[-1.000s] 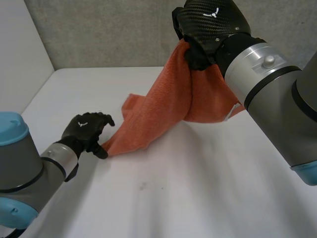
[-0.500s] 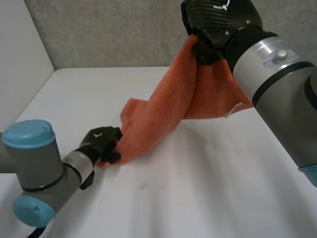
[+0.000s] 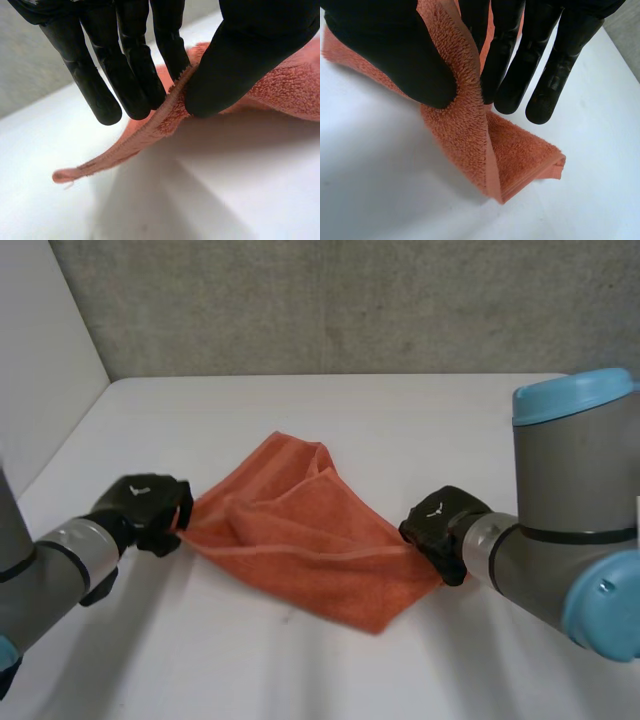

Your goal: Fold the laundry

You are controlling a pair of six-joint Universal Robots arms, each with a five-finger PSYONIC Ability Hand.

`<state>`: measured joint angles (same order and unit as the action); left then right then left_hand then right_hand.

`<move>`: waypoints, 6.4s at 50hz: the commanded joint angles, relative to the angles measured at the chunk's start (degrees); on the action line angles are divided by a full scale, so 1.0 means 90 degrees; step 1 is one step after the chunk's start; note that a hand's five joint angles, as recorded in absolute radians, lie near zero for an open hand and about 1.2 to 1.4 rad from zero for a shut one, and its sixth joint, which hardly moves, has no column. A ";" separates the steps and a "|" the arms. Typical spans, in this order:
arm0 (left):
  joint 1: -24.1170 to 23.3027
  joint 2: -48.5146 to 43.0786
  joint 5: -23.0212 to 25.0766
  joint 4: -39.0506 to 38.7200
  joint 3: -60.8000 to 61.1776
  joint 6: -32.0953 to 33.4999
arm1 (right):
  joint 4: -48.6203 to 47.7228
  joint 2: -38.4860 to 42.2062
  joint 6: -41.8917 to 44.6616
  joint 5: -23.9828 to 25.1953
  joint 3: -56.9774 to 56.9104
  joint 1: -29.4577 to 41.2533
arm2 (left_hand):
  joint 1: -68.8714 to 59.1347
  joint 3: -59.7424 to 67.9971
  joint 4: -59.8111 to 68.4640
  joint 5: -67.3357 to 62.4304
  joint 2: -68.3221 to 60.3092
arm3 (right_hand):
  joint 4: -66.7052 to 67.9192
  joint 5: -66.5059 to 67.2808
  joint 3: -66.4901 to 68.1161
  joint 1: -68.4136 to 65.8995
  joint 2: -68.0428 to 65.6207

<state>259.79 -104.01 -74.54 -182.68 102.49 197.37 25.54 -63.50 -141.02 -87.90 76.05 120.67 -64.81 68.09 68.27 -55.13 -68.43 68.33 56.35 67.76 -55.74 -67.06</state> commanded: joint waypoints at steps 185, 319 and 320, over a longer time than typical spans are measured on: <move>-0.0027 -0.2271 -0.1375 -0.0208 -0.5145 0.1987 | -0.1681 0.0317 -0.0324 -0.0008 -0.3650 -0.2168 | -0.1688 0.1323 0.1304 -0.1653 -0.1286 | 0.1296 0.1517 0.1360 -0.2695 -0.1438; -0.0828 -0.1167 -0.1122 -0.2964 -0.0187 0.0307 | -0.2809 -0.0162 -0.1216 0.1211 0.1716 -0.3154 | 0.6066 -0.6431 -0.6450 0.6101 0.6468 | -0.3314 -0.3094 -0.3250 0.1916 0.3173; -0.0867 -0.1167 -0.1122 -0.2964 -0.0187 0.0307 | -0.2877 -0.0036 -0.1216 0.1270 0.1687 -0.3212 | 0.6066 -0.6431 -0.6450 0.6101 0.6468 | -0.3202 -0.2982 -0.3138 0.1804 0.3061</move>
<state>252.73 -114.20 -84.63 -209.31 101.02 202.00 1.30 -65.77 -152.20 -79.50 91.17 94.05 -11.28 11.93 11.63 -2.50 -11.42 31.08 19.85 31.22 -26.57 -31.18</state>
